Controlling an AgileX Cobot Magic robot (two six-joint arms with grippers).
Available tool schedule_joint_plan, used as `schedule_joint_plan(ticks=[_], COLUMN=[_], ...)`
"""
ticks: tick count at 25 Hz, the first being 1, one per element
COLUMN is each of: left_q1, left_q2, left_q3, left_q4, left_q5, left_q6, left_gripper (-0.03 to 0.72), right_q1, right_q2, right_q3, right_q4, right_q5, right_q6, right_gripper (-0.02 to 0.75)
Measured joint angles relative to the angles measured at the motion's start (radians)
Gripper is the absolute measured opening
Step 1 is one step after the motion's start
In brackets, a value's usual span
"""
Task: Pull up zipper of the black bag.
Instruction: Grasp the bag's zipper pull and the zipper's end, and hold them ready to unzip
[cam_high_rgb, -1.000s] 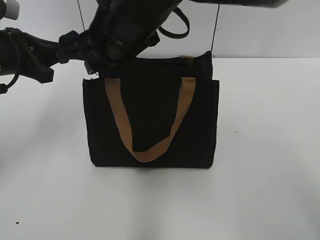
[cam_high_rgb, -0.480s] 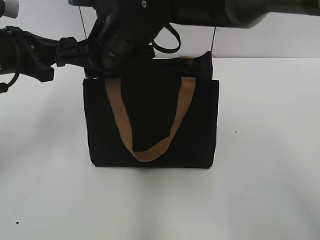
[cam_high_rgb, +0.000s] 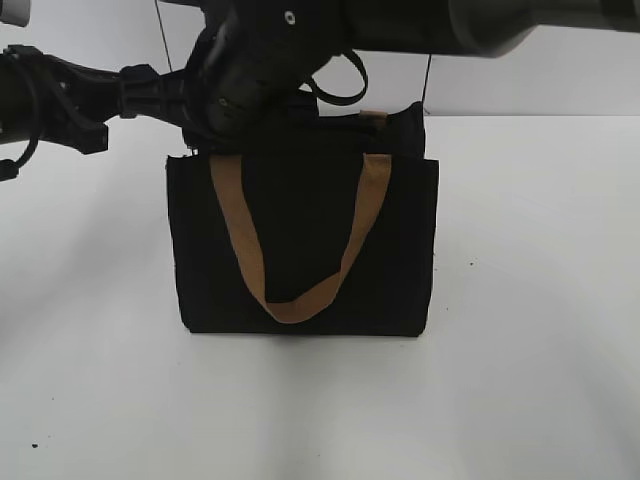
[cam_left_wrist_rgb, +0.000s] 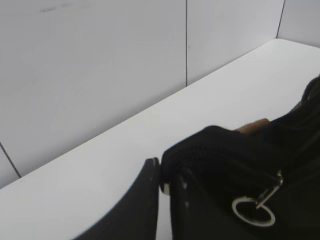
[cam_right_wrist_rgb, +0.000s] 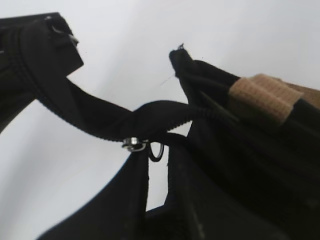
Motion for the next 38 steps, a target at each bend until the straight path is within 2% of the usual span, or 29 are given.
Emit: schedule_joint_plan(ticks=[3,7,11,14,20,24,33,38], left_q1=[0.000,0.000,0.000,0.000,0.000,0.000,0.000,-0.001], left_q2=[0.000,0.000,0.000,0.000,-0.009,-0.032,-0.039,-0.046], left_q3=[0.000,0.000,0.000,0.000,0.000,0.000,0.000,0.000], left_q4=[-0.013,-0.030,-0.041,-0.042,-0.043,-0.043,-0.043,-0.044], left_q5=[-0.028,-0.038,-0.041,-0.054,-0.064,-0.067,-0.073,-0.089], left_q6=[0.000,0.000,0.000,0.000,0.000,-0.001,-0.031,-0.038], left_gripper=[0.034,0.033,0.033,0.033,0.033,0.033,0.033,0.033], right_q1=[0.000,0.000,0.000,0.000,0.000,0.000,-0.001,-0.002], right_q2=[-0.001,-0.035,-0.103,-0.134,-0.125,-0.107,-0.044,-0.018], right_q3=[0.000,0.000,0.000,-0.001,0.000,0.000,0.000,-0.005], right_q4=[0.046,0.088,0.090,0.103,0.201,0.235,0.236,0.196], right_q5=[0.000,0.001,0.023,0.081,0.157,0.150,0.078,0.032], right_q6=[0.000,-0.032,-0.057,-0.061,-0.091,-0.108,-0.117,-0.082], right_gripper=[0.136,0.285,0.349,0.358,0.359,0.359,0.359,0.359])
